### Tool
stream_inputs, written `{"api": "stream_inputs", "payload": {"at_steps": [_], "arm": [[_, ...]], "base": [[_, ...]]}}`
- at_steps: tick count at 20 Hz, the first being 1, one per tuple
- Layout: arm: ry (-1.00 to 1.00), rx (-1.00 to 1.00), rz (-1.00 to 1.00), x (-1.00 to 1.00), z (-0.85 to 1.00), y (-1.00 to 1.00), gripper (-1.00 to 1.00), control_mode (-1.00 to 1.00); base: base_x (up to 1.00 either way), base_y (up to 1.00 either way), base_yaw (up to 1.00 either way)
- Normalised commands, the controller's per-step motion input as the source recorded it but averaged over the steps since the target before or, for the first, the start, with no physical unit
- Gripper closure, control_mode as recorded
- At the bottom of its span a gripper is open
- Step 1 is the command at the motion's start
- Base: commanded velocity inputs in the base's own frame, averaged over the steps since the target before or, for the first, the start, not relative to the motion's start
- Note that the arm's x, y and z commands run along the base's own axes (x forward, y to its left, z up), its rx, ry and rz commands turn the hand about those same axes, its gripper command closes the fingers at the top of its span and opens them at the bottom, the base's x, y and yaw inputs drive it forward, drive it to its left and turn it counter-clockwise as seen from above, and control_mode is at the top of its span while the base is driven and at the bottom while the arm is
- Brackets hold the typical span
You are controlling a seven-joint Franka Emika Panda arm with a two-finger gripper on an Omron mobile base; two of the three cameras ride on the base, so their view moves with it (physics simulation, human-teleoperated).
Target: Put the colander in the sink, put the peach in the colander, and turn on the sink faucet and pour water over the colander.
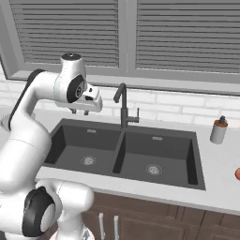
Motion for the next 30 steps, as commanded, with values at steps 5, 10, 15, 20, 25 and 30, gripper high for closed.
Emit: {"api": "stream_inputs", "payload": {"at_steps": [5,10,15,20,25,30], "arm": [[-0.03,0.0,0.01,-0.15,0.0,0.02,-1.0,-1.0],[-0.09,0.0,0.02,-0.48,-0.02,0.45,-1.0,-1.0],[0.0,0.0,-0.01,-0.26,0.0,0.62,-1.0,-1.0],[0.05,0.0,-0.03,-0.01,-0.08,0.72,-1.0,-1.0],[0.01,0.08,-0.22,0.0,-0.02,0.6,-1.0,-1.0],[0.0,0.07,-0.41,0.0,-0.04,0.52,-1.0,-1.0]], "base": [[0.0,0.0,0.0],[0.0,0.0,0.0],[0.0,0.0,0.0],[0.0,0.0,0.0],[0.0,0.0,0.0],[0.0,0.0,0.0]]}}
